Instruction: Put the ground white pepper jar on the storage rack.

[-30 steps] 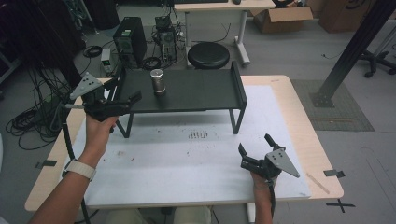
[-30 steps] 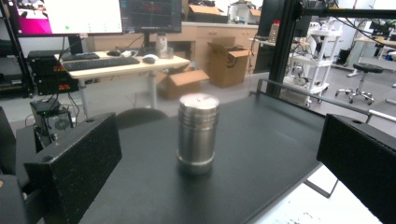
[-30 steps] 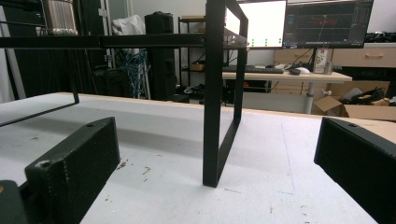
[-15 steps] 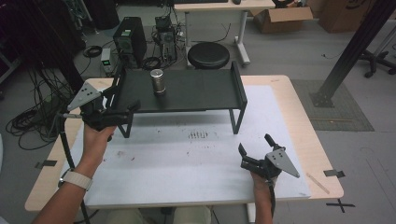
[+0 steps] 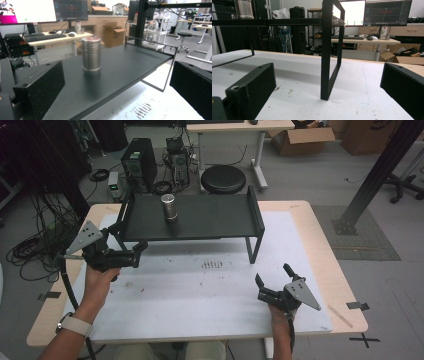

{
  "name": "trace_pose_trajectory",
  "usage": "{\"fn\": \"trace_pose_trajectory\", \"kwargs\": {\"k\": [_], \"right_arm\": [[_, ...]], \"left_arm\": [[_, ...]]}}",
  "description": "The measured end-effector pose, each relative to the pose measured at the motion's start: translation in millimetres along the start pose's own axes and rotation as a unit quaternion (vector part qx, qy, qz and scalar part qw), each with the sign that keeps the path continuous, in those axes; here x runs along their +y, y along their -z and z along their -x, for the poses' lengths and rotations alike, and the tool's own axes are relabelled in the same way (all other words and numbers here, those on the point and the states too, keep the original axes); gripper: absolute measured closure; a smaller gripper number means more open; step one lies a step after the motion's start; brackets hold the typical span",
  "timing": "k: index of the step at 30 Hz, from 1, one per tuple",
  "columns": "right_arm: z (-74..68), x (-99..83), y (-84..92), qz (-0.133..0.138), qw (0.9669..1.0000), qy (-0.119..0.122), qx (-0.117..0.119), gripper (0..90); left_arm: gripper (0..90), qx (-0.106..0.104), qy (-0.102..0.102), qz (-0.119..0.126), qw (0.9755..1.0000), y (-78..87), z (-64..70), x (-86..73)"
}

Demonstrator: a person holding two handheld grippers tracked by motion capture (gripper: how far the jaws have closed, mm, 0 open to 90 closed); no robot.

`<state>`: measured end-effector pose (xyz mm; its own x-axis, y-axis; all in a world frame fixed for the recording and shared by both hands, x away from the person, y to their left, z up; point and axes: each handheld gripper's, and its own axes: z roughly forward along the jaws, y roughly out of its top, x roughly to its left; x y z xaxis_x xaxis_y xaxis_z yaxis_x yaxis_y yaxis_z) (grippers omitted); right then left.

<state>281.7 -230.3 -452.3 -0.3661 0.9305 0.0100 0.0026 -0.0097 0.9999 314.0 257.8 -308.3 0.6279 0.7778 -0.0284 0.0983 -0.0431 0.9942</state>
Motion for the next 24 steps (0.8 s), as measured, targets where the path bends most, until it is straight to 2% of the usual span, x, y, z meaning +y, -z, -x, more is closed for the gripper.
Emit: {"fn": "trace_pose_trajectory", "kwargs": {"k": [4, 9, 12, 15, 19, 24], "right_arm": [[0.0, 0.0, -0.1, 0.000, 1.0000, 0.000, 0.000, 0.0], [0.0, 0.1, -0.2, -0.001, 1.0000, 0.000, 0.000, 0.0], [0.0, 0.1, -0.4, -0.001, 1.0000, 0.000, 0.000, 0.0], [0.0, 0.1, -0.4, -0.002, 1.0000, 0.000, 0.000, 0.0], [0.0, 0.2, -0.6, -0.003, 1.0000, 0.000, 0.001, 0.0], [-0.1, 0.2, -0.6, -0.003, 1.0000, 0.000, 0.001, 0.0]], "left_arm": [[0.2, 0.003, -0.016, 0.016, 0.9998, 5.2, 1.0, -5.4], [0.2, 0.007, -0.008, 0.037, 0.9993, 12.0, -1.7, -14.1], [0.2, 0.010, -0.010, 0.035, 0.9993, 15.6, -3.5, -20.6], [0.2, 0.006, 0.001, 0.041, 0.9991, 19.6, -5.6, -27.7], [0.2, 0.013, -0.003, 0.043, 0.9990, 24.9, -7.7, -37.4], [0.2, 0.021, 0.001, 0.042, 0.9989, 30.5, -12.9, -50.8]]}}
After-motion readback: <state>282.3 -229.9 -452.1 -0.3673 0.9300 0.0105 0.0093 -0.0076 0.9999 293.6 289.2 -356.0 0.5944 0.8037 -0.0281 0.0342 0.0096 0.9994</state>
